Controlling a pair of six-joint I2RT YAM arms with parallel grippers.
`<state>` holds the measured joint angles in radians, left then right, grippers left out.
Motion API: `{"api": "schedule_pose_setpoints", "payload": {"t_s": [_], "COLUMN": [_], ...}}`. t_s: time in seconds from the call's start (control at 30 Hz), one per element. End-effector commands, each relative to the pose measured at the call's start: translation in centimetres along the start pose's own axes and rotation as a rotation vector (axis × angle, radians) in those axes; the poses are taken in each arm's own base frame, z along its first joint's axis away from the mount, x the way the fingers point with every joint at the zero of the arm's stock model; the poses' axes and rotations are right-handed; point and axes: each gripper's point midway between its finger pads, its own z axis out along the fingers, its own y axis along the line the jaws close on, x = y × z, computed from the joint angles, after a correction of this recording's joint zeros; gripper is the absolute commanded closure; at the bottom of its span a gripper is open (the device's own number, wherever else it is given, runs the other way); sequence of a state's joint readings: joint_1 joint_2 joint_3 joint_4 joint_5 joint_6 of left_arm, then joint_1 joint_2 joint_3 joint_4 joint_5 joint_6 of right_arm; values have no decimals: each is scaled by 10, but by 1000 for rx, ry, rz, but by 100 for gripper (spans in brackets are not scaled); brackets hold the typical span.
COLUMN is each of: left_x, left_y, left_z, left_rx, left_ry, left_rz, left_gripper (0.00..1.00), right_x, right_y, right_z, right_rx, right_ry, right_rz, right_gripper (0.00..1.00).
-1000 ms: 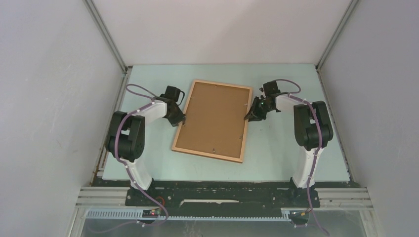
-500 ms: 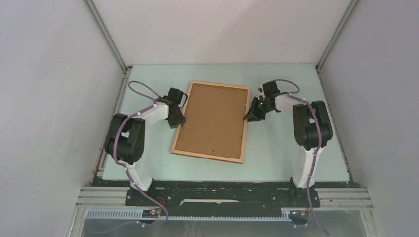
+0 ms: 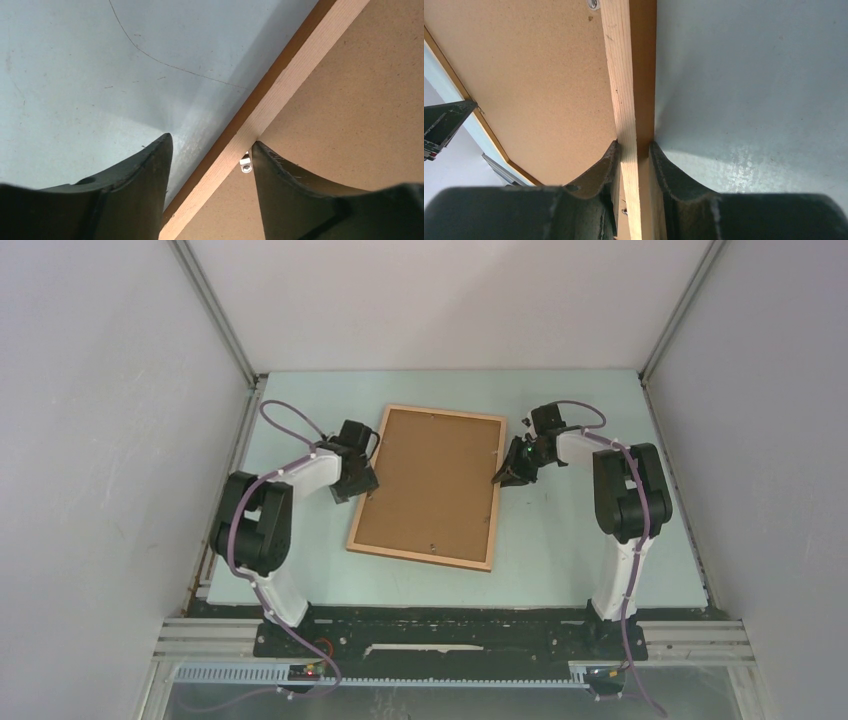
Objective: Put the photo into the frame
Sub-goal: Install the photo frame at the center of the board.
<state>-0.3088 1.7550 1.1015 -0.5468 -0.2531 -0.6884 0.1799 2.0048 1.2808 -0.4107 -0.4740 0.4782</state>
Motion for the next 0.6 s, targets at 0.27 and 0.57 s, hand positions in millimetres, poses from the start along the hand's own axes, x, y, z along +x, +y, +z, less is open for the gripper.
{"api": "schedule_pose_setpoints", "payload": {"t_s": [0.27,0.57], "left_x": [-29,5], "left_y": [-2,3], "left_z": [-52,-61], "left_rx": [166,213], "left_ry": [-200,-81], "left_rz": [-20,-93], "left_gripper": [0,0], "right_x": [-2,-2], "right_y": [-5,-4], "right_z": [-1,0], "right_rx": [47,38], "right_ry": [-15,-12], "right_rz": [-12,-11], "right_gripper": [86,86]}}
